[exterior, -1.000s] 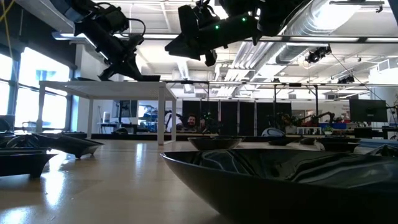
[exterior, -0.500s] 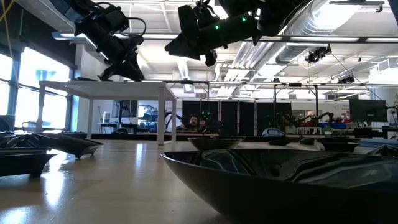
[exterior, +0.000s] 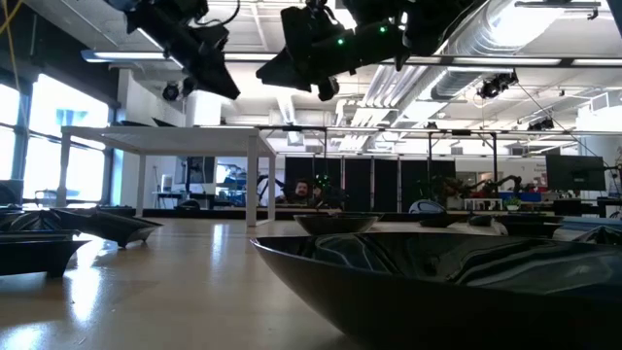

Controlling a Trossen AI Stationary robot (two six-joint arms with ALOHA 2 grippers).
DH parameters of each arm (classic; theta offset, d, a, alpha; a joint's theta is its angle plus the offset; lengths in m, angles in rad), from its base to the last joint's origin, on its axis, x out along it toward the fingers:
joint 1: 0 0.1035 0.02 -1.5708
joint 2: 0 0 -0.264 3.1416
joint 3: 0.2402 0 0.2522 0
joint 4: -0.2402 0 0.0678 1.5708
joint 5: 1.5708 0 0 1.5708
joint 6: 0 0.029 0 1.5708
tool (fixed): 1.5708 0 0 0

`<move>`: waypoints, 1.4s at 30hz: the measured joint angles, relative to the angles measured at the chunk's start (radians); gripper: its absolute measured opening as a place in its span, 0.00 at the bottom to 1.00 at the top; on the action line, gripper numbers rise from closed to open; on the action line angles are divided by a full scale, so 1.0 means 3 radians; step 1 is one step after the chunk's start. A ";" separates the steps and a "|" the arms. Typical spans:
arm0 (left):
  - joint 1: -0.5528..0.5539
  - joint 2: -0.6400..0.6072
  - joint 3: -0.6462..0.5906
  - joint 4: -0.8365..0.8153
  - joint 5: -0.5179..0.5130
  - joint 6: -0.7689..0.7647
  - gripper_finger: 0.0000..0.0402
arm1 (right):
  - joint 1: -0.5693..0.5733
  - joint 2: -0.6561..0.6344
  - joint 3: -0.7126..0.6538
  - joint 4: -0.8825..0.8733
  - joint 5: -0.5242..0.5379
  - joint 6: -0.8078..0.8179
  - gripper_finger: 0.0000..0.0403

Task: Pick & Place Mini shaped plates
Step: Put the black square plate on the shelf

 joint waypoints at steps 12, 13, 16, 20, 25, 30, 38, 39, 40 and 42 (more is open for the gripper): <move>-0.0271 0.0504 0.0003 0.0441 -0.0081 0.0452 0.01 | 0.0194 -0.0209 -0.0189 -0.0379 -0.0278 -0.0295 0.02; -0.0272 0.0533 0.0005 0.0468 -0.0092 0.0468 0.01 | 0.0199 -0.0209 -0.0225 -0.0346 -0.0276 -0.0292 0.02; -0.0275 0.0636 0.0001 0.0428 -0.0130 0.0517 0.01 | 0.0199 -0.0209 -0.0321 -0.0217 -0.0272 -0.0269 0.00; -0.0272 0.0677 0.0001 0.0433 -0.0101 0.0552 0.00 | 0.0191 -0.0209 -0.0441 0.0007 -0.0270 -0.0216 0.01; -0.0418 0.0679 0.0001 0.0433 -0.0281 0.0730 0.00 | 0.0181 -0.0209 -0.0463 0.0049 -0.0272 -0.0204 0.00; -0.0490 0.0679 0.0001 0.0422 -0.0409 0.0818 0.00 | 0.0181 -0.0209 -0.0463 0.0062 -0.0271 -0.0218 0.00; -0.0507 0.0805 -0.0001 0.0360 -0.0500 0.0899 0.00 | 0.0181 -0.0209 -0.0463 0.0062 -0.0273 -0.0217 0.00; -0.0507 0.0802 -0.0001 0.0359 -0.0502 0.0907 0.00 | 0.0181 -0.0209 -0.0463 0.0062 -0.0273 -0.0217 0.00; -0.0507 0.0799 0.0000 0.0348 -0.0503 0.0928 0.00 | 0.0181 -0.0209 -0.0463 0.0063 -0.0273 -0.0217 0.00; -0.0508 0.0800 0.0000 0.0307 -0.0506 0.0967 0.00 | 0.0181 -0.0209 -0.0462 0.0071 -0.0273 -0.0217 0.00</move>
